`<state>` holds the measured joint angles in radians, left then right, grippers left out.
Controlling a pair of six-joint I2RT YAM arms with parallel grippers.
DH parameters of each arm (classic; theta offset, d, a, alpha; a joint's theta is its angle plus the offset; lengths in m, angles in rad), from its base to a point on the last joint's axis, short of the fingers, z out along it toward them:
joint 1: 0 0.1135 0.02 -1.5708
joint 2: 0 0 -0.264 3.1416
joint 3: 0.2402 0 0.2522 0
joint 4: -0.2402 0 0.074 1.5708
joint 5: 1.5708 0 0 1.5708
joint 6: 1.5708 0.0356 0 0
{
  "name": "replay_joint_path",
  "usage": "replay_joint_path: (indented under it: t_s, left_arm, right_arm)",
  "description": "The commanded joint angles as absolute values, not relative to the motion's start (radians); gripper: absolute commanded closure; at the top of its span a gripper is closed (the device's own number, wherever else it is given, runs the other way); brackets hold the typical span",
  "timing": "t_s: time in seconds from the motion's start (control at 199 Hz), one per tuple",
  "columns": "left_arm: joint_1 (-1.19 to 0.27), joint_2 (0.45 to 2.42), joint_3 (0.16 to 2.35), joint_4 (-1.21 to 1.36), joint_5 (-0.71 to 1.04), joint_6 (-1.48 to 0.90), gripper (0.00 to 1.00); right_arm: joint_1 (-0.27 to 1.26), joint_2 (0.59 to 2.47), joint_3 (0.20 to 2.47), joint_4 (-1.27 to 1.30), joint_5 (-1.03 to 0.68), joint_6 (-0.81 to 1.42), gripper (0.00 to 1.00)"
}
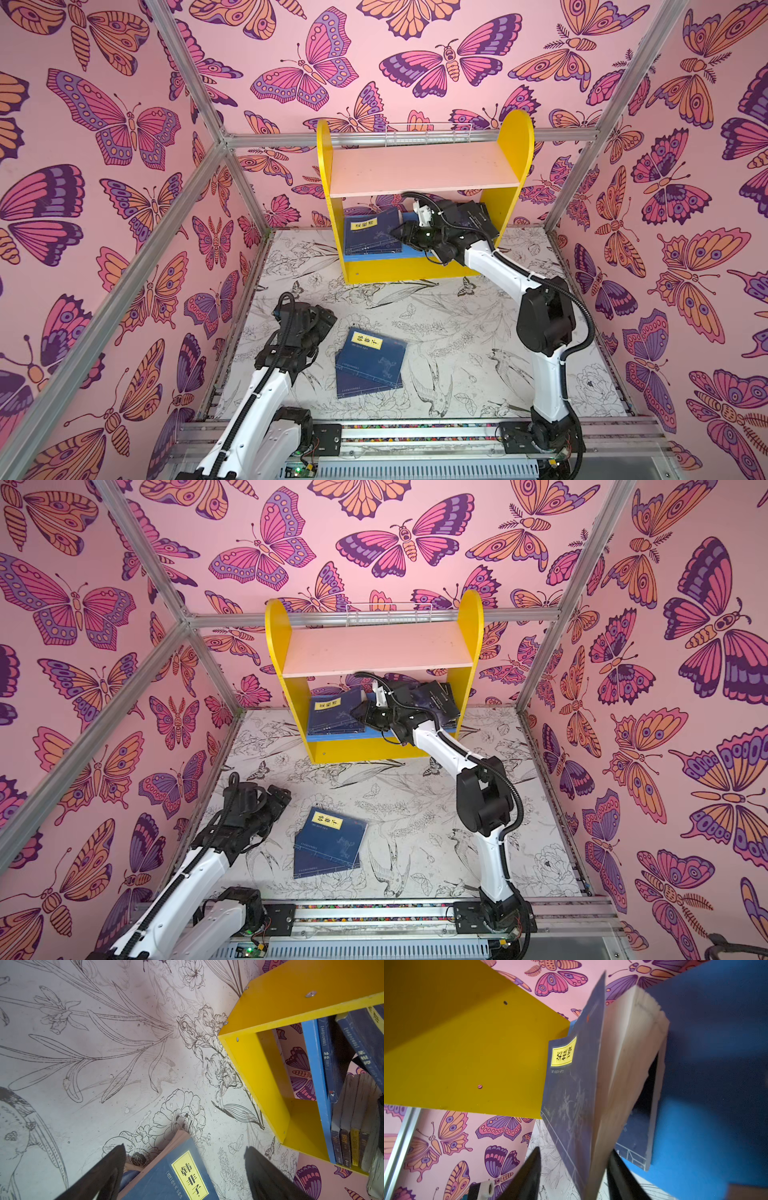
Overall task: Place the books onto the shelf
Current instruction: 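Press the held blue book flat onto the shelf book with the right gripper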
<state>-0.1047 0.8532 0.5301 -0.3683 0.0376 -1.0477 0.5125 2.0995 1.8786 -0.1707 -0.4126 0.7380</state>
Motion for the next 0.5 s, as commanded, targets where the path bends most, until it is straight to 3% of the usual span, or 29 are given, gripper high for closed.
replay_joint_path:
  t_s: [0.0,0.196,0.496]
  left_arm:
    - [-0.101,0.859,0.517,-0.379,0.049,-1.039,0.09]
    - [-0.101,0.859,0.518,-0.38,0.052,-1.039,0.09]
    - [-0.101,0.859,0.518,-0.377,0.055,-1.041,0.08]
  right_arm:
    - [0.509,2.116,1.927,-0.295,-0.306,0.674,0.41]
    - [0.521,2.125,1.959,-0.359,-0.241,0.628,0.37]
    - [0.534,2.166,2.002,-0.395,-0.192,0.607,0.39]
